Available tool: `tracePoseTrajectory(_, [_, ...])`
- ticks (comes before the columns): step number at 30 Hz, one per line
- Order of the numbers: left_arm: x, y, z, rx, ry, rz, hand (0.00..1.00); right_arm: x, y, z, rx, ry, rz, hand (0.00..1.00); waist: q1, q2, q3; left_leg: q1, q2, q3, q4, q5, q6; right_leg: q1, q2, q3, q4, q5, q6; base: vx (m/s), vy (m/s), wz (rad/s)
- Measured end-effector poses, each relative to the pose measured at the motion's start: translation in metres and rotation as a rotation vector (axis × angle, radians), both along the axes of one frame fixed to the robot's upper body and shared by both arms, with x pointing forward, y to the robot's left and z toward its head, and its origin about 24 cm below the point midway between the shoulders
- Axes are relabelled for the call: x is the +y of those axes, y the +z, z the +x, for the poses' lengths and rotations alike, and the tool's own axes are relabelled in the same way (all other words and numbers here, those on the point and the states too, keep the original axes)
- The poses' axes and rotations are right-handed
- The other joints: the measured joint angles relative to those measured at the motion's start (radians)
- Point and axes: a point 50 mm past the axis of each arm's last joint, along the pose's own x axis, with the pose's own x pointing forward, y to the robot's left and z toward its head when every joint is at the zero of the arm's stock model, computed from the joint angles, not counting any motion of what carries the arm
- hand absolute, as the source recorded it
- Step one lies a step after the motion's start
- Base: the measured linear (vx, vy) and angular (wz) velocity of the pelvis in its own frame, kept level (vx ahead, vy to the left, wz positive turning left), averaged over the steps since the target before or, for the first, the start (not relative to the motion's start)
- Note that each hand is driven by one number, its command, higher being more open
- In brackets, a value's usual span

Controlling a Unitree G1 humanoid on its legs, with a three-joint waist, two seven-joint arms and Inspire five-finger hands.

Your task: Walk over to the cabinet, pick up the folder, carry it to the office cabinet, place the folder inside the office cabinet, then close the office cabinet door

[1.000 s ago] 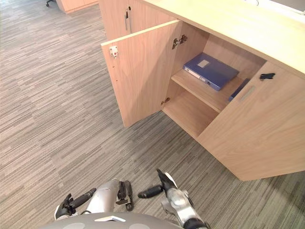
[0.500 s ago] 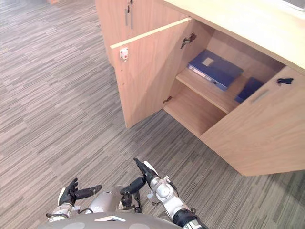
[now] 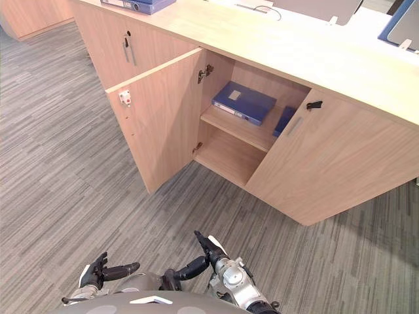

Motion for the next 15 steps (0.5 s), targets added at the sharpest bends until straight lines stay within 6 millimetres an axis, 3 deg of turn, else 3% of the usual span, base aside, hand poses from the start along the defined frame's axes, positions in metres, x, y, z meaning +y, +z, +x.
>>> tracePoseTrajectory(2, [-0.001, 0.0, -0.001, 0.0, 0.002, -0.003, 1.0, -0.004, 0.0, 0.0, 0.003, -0.027, 0.004, 1.0, 0.005, 0.008, -0.003, 0.0, 0.017, -0.009, -0.019, 0.011, -0.029, 0.021, 0.03, -0.017, -0.056, 0.008, 0.0, -0.01, -0.16, 0.02])
tracePoseTrajectory(4, [-0.001, -0.001, -0.003, 0.005, 0.013, -0.01, 1.0, -0.007, 0.0, 0.0, 0.005, -0.039, 0.004, 1.0, 0.004, 0.017, -0.01, 0.0, 0.021, -0.029, -0.086, 0.041, -0.075, 0.055, 0.076, -0.041, -0.182, 0.054, -0.002, 0.03, -0.116, 0.06])
tracePoseTrajectory(11, [-0.001, -0.003, -0.008, 0.007, 0.081, -0.038, 1.0, -0.017, -0.005, -0.011, 0.039, -0.094, 0.0, 1.0, 0.023, 0.021, -0.029, 0.019, 0.041, -0.074, -0.139, 0.096, -0.043, 0.136, 0.148, -0.085, -0.333, 0.104, -0.021, 0.12, -0.103, 0.11])
tracePoseTrajectory(15, [-0.002, -0.004, -0.009, -0.03, 0.277, -0.102, 1.0, -0.023, -0.009, -0.023, 0.069, -0.132, -0.001, 1.0, 0.024, 0.016, -0.072, 0.045, 0.027, -0.124, -0.192, 0.112, -0.05, 0.195, 0.166, -0.119, -0.394, 0.108, -0.025, 0.16, -0.048, 0.3])
